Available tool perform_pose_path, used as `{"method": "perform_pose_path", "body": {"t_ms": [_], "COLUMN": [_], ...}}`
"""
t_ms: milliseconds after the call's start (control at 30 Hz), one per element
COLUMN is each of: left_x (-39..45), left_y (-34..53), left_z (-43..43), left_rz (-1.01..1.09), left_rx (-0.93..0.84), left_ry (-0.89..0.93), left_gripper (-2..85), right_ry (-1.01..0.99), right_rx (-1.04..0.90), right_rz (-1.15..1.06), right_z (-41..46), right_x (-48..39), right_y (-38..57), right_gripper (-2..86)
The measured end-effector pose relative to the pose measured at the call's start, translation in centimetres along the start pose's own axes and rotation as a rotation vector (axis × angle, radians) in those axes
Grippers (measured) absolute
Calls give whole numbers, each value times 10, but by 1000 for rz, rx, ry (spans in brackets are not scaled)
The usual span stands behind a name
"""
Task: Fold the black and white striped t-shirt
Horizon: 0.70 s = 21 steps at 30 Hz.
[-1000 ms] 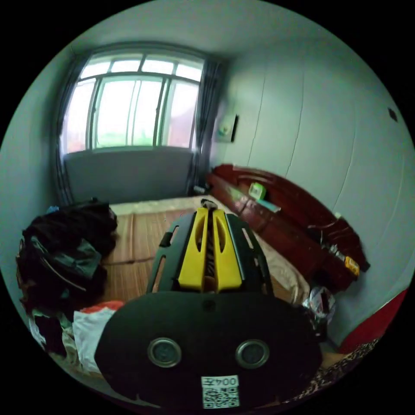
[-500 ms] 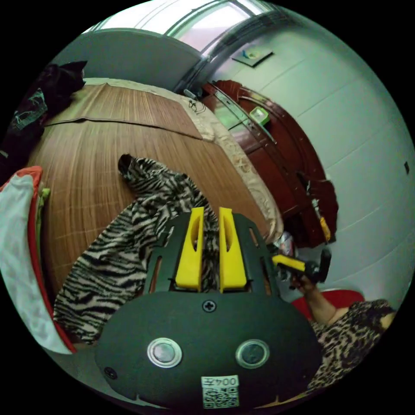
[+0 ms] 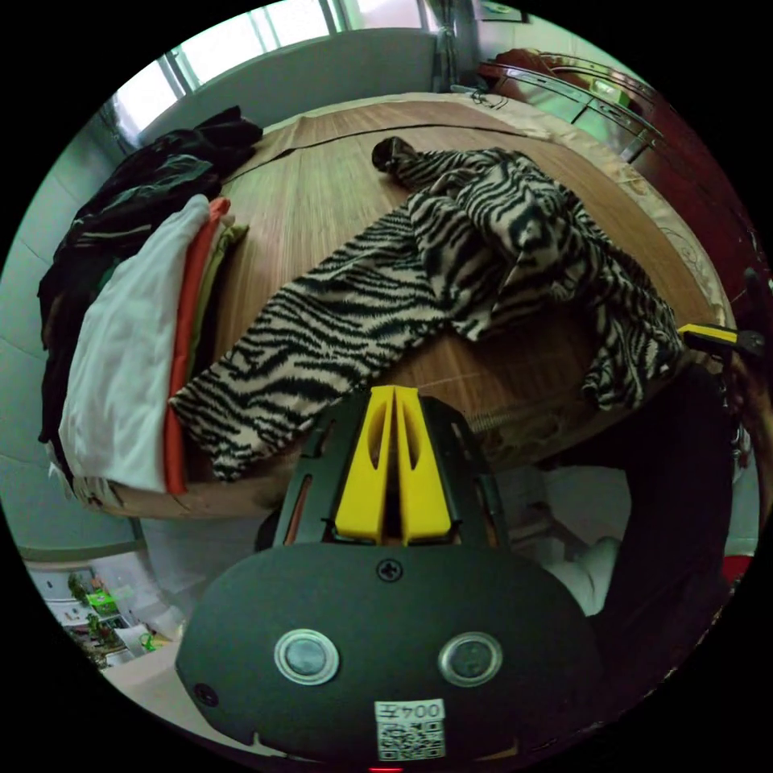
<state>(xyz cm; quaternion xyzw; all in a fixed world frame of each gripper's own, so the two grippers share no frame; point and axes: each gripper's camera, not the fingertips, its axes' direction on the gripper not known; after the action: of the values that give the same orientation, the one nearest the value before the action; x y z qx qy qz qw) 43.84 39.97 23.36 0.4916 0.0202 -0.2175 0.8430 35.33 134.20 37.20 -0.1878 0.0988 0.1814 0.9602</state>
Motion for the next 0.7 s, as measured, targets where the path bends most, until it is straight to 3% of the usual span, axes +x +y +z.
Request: {"method": "perform_pose_path", "body": {"t_ms": [333, 700], "left_x": [78, 100], "left_y": [20, 54], "left_z": [34, 60], "left_rz": [-30, -62], "left_rx": [33, 36], "left_ry": [-120, 74], "left_gripper": [2, 16], "right_ry": [198, 186], "right_rx": [41, 98], "right_rz": [-149, -150], "right_z": [7, 13], "right_x": [-32, -7], "right_y": [-6, -6], "right_gripper": [-7, 1]}}
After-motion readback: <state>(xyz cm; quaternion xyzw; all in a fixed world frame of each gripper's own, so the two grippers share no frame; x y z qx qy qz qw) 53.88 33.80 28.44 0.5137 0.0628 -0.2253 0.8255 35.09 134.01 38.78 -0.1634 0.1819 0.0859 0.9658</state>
